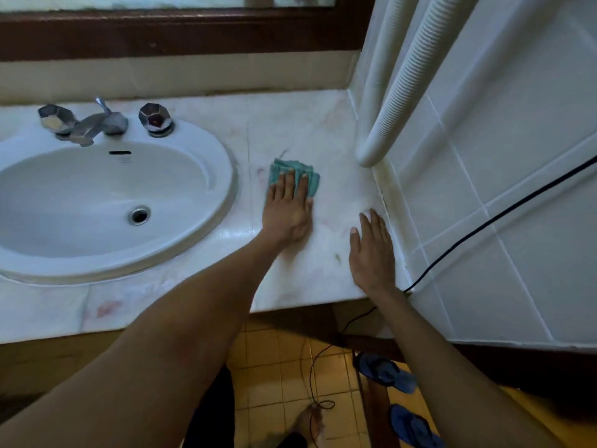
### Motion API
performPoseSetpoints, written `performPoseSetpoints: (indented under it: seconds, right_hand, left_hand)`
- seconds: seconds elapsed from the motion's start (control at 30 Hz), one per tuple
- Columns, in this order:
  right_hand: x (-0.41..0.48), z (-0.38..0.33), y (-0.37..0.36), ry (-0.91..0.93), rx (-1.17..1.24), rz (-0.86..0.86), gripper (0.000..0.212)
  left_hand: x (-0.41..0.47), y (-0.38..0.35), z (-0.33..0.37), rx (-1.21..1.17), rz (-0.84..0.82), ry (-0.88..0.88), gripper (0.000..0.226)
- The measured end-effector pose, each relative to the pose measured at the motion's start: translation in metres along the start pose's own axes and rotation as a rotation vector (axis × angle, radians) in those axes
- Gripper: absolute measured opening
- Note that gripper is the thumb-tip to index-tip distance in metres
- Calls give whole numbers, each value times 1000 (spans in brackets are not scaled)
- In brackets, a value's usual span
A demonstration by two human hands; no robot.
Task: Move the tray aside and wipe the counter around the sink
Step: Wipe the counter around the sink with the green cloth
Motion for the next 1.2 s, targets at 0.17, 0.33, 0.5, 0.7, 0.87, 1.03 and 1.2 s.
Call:
performPoseSetpoints:
  seconds: [0.17, 0.33, 0.5, 0.7, 0.87, 1.03, 1.2]
  right_hand:
    - [7, -1, 4, -23, 44, 80, 51]
    - [35, -21, -9, -32, 58, 110, 48]
    - [97, -59, -32, 24, 6, 136, 49]
    - [161, -107, -50, -133, -1, 99, 55]
    - [199, -124, -60, -138, -47, 71, 56]
    - [223, -132, -67, -182, -77, 55, 52]
    - [226, -132, -67, -186, -85, 49, 51]
  left_hand:
    - [-8, -4, -2, 47, -194, -416, 58]
    - [73, 26, -68, 97, -212, -528, 55]
    - [148, 47, -85, 33, -143, -260, 58]
    - [104, 40, -83, -83, -136, -142, 58]
    - [158, 66, -123, 24, -291, -425, 58]
    - [215, 96, -181, 75, -182, -298, 59]
    - [225, 116, -222, 94, -85, -50, 60]
Point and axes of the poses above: each hand's wrist, its own x-axis towards the middle knuckle, its own y-axis out of the back of the hand, z = x × y, the point moved 1 cm from there along x, towards the middle knuckle, and after that the axes turned 6 degrees about -x, right-handed, at the moved point
